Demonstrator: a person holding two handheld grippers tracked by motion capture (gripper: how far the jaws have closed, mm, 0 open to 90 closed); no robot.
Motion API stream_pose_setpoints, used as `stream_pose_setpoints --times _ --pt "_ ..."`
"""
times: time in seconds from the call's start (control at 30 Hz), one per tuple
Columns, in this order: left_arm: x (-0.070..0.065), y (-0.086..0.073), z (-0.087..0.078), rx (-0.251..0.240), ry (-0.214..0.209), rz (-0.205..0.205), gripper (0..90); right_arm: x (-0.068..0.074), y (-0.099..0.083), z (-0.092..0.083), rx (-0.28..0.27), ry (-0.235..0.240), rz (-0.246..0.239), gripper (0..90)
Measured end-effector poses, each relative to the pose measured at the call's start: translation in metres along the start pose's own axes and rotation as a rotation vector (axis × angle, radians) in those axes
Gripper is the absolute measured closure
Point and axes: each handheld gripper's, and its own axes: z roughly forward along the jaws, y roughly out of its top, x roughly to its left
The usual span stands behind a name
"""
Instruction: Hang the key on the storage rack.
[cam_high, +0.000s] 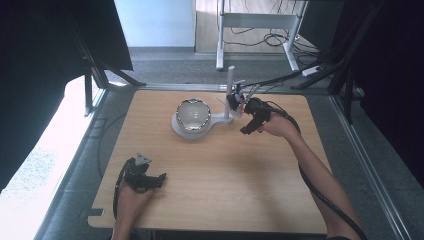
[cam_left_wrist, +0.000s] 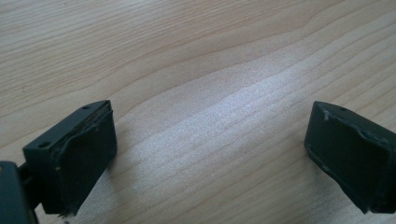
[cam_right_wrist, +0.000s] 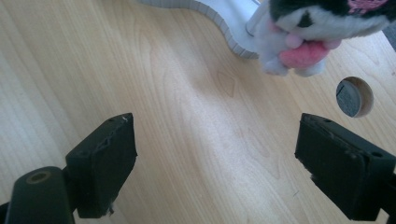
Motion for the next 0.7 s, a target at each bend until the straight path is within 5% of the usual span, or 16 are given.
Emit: stream_pose_setpoints --times 0.7 --pt "0.000 0.000 0.000 0.000 0.000 0.000 2.4 0.027 -0.033 -0.015 -0.028 0.017 -0.024 12.8"
